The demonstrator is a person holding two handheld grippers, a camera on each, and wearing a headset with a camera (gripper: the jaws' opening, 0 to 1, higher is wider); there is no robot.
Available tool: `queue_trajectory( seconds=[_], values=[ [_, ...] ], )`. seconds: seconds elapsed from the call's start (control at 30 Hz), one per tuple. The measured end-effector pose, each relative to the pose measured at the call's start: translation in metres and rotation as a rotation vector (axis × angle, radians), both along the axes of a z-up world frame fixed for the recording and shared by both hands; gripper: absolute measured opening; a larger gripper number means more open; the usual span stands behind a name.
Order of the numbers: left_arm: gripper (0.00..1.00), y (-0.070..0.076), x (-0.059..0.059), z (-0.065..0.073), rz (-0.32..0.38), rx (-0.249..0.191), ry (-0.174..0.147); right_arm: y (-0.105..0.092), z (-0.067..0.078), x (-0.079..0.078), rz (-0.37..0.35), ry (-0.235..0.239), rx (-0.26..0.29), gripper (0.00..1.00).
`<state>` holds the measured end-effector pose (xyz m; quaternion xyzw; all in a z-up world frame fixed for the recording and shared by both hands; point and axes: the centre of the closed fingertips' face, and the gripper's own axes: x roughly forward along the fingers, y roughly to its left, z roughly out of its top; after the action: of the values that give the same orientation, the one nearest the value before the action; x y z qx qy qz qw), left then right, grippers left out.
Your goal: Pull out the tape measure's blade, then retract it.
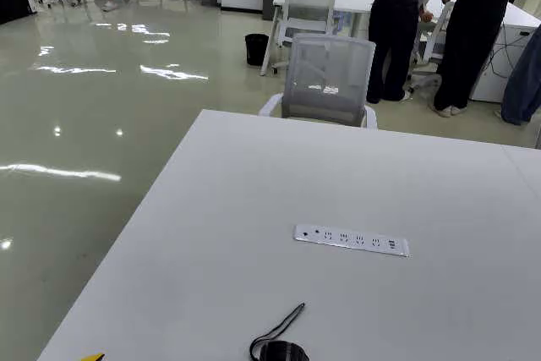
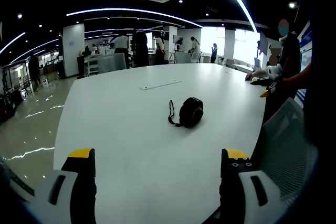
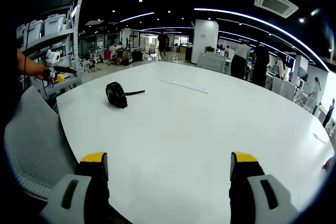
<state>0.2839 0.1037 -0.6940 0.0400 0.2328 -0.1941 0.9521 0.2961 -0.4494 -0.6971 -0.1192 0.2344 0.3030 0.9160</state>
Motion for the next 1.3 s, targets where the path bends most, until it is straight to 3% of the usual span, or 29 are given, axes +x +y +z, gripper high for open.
queue_trajectory(
  seconds=[0.23,0.3,0.33,0.6,0.9,1.07,1.3],
  values=[
    [0.99,0.0,-0.012,-0.005,0.026,-0.019,0.01,0.001,-0.006,-0.001,0.001,0.016,0.002,1.0],
    [0.99,0.002,-0.015,-0.006,0.03,-0.024,0.017,0.003,-0.003,0.003,-0.026,0.016,0.041,1.0],
    [0.99,0.003,-0.017,-0.006,0.033,-0.025,0.02,0.003,-0.002,0.003,-0.03,0.018,0.034,1.0],
    [0.99,0.005,-0.015,0.0,0.03,-0.022,0.013,0.009,0.0,0.0,-0.013,0.01,0.024,1.0],
    [0.99,-0.004,-0.013,0.004,0.012,-0.025,0.01,0.005,-0.003,-0.008,-0.005,0.011,0.006,0.98],
    [0.99,-0.012,-0.003,0.012,-0.017,-0.021,-0.002,0.009,-0.005,-0.007,0.014,0.017,0.0,0.95],
    [0.94,-0.03,0.024,0.012,-0.118,0.007,0.0,0.031,-0.004,0.003,0.073,0.022,0.002,0.93]
  ],
)
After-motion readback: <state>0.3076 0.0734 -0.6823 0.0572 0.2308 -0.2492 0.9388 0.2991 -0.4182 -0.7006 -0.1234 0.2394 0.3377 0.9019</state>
